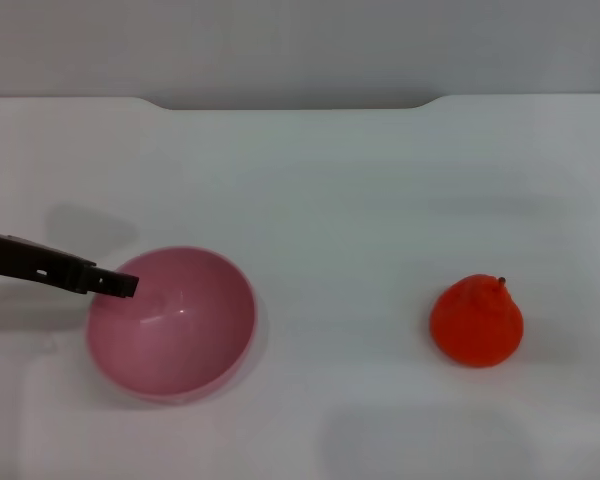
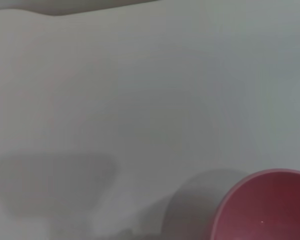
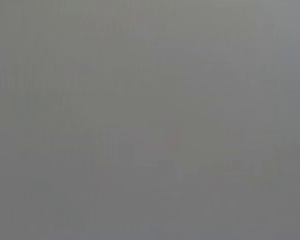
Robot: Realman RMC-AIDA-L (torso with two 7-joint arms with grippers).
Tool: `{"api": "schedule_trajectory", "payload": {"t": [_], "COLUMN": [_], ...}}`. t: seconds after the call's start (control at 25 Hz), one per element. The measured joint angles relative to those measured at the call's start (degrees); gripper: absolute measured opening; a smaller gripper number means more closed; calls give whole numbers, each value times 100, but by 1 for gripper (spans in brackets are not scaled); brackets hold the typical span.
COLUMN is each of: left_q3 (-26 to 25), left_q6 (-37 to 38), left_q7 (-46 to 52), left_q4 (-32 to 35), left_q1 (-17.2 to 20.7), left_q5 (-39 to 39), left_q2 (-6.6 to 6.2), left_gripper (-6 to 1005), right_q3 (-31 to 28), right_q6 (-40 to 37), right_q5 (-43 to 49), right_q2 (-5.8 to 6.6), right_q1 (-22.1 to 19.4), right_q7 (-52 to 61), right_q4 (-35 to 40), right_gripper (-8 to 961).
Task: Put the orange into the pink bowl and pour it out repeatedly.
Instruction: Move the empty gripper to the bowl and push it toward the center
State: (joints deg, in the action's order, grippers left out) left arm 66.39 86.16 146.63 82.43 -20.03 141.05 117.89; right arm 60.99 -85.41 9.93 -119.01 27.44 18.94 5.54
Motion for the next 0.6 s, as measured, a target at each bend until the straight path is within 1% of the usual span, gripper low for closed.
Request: {"api": "schedule_trajectory", "payload": {"t": [0.6], "left_q3": [77], "left_q6": [-352], "left_q7": [-85], "left_q4": [-885], "left_q1": [-266], "left_q5": [70], "left_q2": [-26], "left_gripper": [792], "right_q3": [0], "right_q6": [259], "right_q5": [0], "right_q2": [27], "right_q1": [141], "right_q7": [-52], "right_q4": [197], "right_gripper": [655]}}
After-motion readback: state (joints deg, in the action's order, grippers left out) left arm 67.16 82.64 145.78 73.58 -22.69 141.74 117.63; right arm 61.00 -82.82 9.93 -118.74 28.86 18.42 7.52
